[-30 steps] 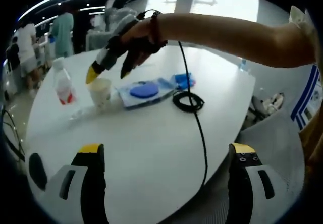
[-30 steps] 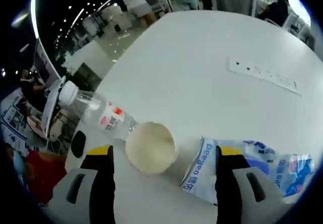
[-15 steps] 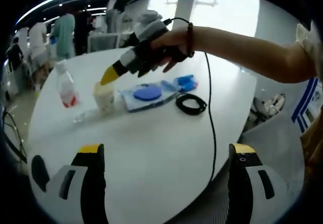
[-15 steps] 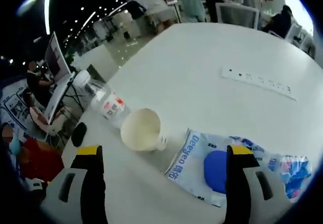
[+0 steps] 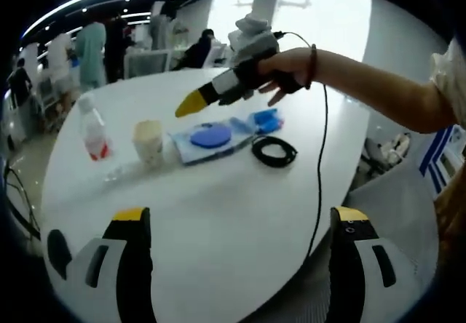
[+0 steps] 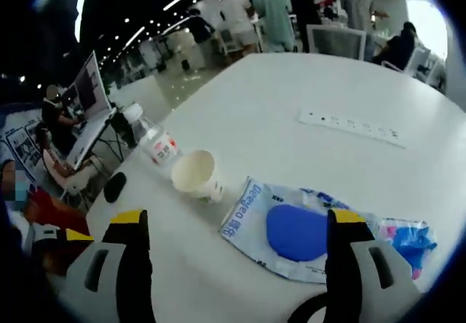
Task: Arrange the tabletop items into an orderly group along one side of the table until the central work area is clear of visible clutter.
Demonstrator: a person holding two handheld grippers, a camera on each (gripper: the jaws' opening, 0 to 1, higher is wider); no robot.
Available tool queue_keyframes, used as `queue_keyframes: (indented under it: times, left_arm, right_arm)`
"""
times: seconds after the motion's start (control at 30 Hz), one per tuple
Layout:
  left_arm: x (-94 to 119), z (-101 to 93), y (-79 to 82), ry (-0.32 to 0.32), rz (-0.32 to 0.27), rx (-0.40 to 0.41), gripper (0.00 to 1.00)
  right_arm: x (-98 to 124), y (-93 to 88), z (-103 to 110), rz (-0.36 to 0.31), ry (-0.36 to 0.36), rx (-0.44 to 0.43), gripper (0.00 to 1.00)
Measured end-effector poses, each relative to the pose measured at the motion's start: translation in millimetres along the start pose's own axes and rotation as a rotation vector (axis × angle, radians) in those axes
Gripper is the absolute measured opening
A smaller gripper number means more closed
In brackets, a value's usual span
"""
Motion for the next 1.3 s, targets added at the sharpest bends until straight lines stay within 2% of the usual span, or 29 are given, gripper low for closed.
queue_keyframes:
  times: [0.5,0.77,1.17,1.3]
  left_arm:
    - [2.4,3.3,6.8,0.017,-0.015,-0.012,0.99]
    - [5.3,7.1,7.6,0.037,-0.017,-0.003,0.99]
    - [7.4,1.8,10.6,0.037,-0.031,0.0,0.99]
    - [8.1,2.1,10.8,0.04,-0.041,0.022,0.99]
  right_arm:
    - [68.7,-33.2,-10.1,-0.107,-0.049,-0.021,0.99]
    - [108.2,-47.8,-6.4,-0.19,-0.052,0.049,0.99]
    - [152.9,-77.0,-12.4,-0.241,-0.084,0.1,0.99]
    - [165.4,-90.7,-15.5,-0.239,-0.091,0.111,0.99]
Point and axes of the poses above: the point that each gripper's makers call its tool centre point, and the gripper's own axes: x roughly backward along the fingers, z roughly to its left, y roughly out of its top, the point moved 5 cm from there along x, roughly backward along the fingers, and after that the axes turned 3 degrees about -z, right-handed, at the moved point
